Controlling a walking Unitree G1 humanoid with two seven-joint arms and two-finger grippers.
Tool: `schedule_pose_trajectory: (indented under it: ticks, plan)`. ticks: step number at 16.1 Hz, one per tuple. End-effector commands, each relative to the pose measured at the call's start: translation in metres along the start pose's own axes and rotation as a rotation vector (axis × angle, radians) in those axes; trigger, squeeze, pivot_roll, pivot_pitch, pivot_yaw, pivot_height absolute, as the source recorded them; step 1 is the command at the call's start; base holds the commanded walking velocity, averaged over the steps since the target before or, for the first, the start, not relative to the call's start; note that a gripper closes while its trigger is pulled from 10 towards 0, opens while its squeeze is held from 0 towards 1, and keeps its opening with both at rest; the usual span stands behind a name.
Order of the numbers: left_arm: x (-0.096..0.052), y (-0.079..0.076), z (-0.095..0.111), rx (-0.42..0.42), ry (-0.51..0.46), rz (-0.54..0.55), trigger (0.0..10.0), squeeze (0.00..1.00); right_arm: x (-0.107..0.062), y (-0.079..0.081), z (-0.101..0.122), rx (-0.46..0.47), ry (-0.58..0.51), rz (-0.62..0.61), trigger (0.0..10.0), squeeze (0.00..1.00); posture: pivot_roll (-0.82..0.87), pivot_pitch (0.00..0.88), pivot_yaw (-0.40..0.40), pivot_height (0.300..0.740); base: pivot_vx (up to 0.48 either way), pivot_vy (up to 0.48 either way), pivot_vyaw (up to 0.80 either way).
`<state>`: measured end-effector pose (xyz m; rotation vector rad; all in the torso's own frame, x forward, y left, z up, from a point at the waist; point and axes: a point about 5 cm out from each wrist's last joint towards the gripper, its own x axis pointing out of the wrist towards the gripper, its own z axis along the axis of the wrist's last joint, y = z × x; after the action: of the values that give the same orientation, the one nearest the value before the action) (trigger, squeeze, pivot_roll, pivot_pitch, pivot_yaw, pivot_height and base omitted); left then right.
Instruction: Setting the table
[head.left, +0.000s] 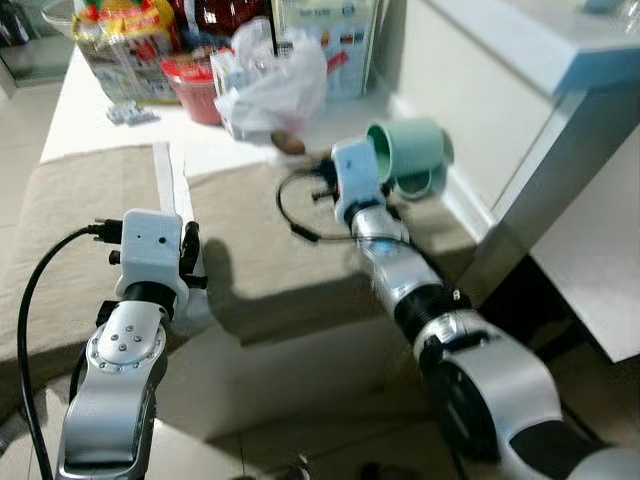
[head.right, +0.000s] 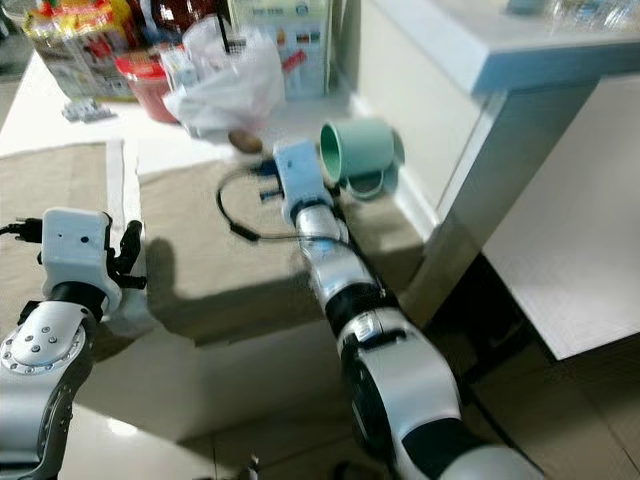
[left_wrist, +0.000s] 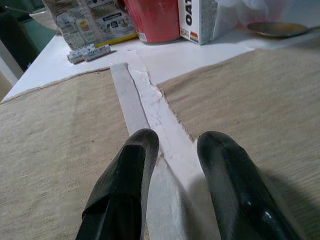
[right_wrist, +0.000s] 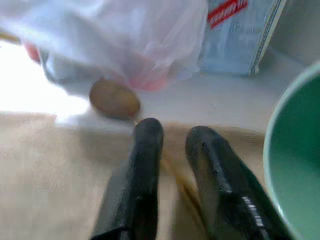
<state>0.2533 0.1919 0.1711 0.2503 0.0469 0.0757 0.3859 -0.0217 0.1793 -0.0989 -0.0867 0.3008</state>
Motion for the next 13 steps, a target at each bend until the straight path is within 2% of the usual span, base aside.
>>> schedule_pose_trajectory:
  ticks: [1, 3, 7, 8, 11, 12, 13]
  plan:
    - [0.001, 0.000, -0.002, 0.020, 0.002, -0.004, 10.0, 0.00, 0.006, 0.003, 0.017, 0.029, -0.049, -0.002, 10.0, 1.00, 0.14, 0.057, 0.012, 0.740, 0.000, 0.000, 0.00]
    - [0.002, 0.002, -0.001, 0.030, -0.010, 0.002, 10.0, 0.00, 0.013, -0.001, 0.036, 0.036, -0.089, -0.016, 10.0, 1.00, 0.16, 0.043, 0.004, 0.740, 0.000, 0.000, 0.00]
    - [0.000, 0.002, -0.002, 0.028, -0.018, 0.013, 10.0, 0.00, 0.017, -0.002, 0.048, 0.016, -0.113, -0.032, 10.0, 1.00, 0.17, 0.035, -0.009, 0.740, 0.000, 0.000, 0.00]
    - [-0.002, 0.003, -0.002, 0.025, -0.022, 0.021, 10.0, 0.00, 0.019, -0.001, 0.053, 0.010, -0.118, -0.019, 10.0, 0.00, 0.17, 0.033, -0.011, 0.740, 0.000, 0.000, 0.00]
    - [-0.009, 0.011, 0.014, -0.031, -0.130, 0.077, 10.0, 0.00, 0.025, -0.010, 0.078, -0.014, -0.165, -0.055, 10.0, 0.00, 0.19, 0.031, -0.019, 0.740, 0.000, 0.000, 0.00]
    - [-0.010, 0.011, 0.020, -0.049, -0.151, 0.070, 10.0, 0.00, 0.026, -0.013, 0.081, -0.018, -0.163, -0.065, 10.0, 0.00, 0.20, 0.031, -0.020, 0.740, 0.000, 0.000, 0.00]
    - [-0.014, 0.006, 0.028, -0.091, -0.174, 0.011, 10.0, 0.00, 0.027, -0.017, 0.082, -0.027, -0.148, -0.080, 10.0, 0.00, 0.20, 0.033, -0.021, 0.740, 0.000, 0.000, 0.00]
